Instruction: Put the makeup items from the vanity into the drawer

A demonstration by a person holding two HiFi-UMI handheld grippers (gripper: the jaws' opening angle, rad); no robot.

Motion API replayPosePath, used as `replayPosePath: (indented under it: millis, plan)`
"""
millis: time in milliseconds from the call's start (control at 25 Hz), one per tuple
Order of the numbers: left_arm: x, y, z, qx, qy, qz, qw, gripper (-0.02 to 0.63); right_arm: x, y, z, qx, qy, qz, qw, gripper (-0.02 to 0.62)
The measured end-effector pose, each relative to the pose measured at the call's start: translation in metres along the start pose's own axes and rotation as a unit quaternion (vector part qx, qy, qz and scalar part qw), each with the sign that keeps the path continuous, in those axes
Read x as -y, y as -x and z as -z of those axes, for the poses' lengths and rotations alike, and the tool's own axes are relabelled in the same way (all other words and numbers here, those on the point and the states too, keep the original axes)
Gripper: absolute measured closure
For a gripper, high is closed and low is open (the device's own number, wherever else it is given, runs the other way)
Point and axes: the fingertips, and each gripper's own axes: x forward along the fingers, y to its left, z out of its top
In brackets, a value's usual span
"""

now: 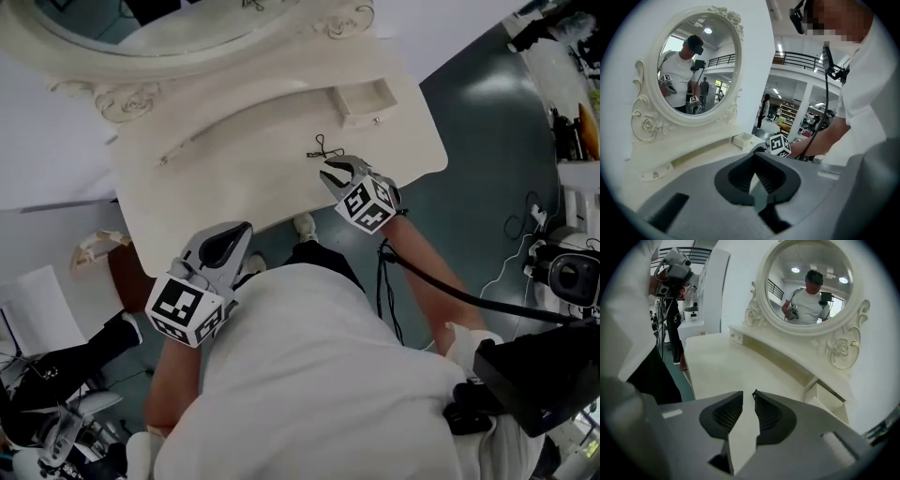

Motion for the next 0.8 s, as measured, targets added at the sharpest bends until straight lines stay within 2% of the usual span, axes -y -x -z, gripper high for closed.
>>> replayPosePath:
  millis: [200,440,600,800]
  plan:
    - [-0.009,-0.018,-0.014,-0.001,0.015,-0.035,0.9993,0.603,0.021,-0.036,0.009,-0.014,0.037,-0.020,0.999,0.506]
    - [-0.017,-0.029,-0.021,0.003,0.025,-0.068,0.9974,0.603,0.028,-0.060,0.018,-0.023,0.073,-0.045,0.996,0.519]
    - [-0.020,-0.032,-0.026,0.006,0.027,-0.079,0.9965,0.603,0.030,-0.061,0.018,-0.022,0.085,-0.051,0.995,0.569]
    - [-0.021,-0.036,-0.031,0.010,0.027,-0.082,0.9962,0.603,0.032,-0.052,0.011,-0.012,0.094,-0.057,0.994,0.579]
